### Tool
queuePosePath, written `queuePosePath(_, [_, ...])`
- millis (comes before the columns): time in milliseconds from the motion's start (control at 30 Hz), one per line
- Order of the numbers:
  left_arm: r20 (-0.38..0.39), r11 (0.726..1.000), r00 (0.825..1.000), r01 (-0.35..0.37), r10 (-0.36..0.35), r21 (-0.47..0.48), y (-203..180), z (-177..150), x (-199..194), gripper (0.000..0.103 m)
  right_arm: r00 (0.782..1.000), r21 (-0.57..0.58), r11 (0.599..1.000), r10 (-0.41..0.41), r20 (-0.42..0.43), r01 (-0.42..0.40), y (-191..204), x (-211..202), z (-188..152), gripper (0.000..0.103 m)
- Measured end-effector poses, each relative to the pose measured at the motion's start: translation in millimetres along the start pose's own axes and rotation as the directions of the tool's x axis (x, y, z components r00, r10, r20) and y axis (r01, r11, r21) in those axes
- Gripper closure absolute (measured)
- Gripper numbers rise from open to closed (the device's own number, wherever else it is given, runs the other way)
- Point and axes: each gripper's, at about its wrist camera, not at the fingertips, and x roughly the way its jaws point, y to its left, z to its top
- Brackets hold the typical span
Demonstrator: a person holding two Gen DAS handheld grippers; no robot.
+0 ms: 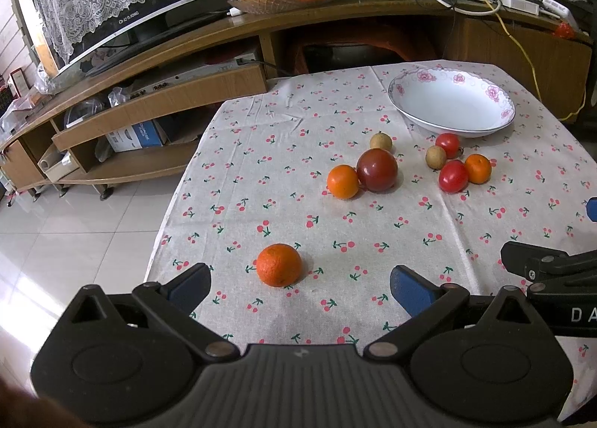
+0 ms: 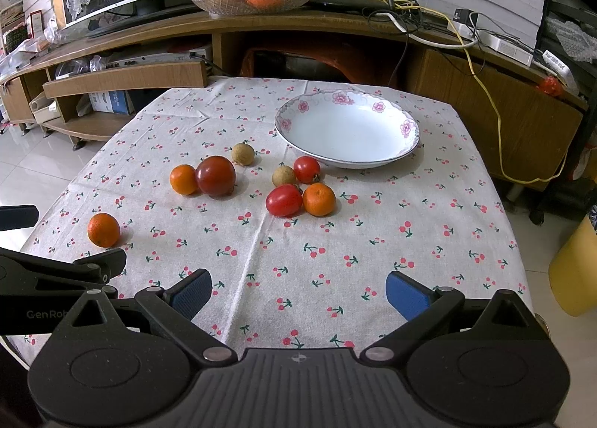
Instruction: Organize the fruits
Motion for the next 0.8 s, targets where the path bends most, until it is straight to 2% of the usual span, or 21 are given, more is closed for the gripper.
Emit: queuePosePath(800, [-0.006,1.0,1.0,0.001,-0.001,0.0,-0.3,0.9,0.0,0.0,1.0,0.002,1.0,0.001,-0.003,-0.001,-0.3,0.9,-0.2,0.004])
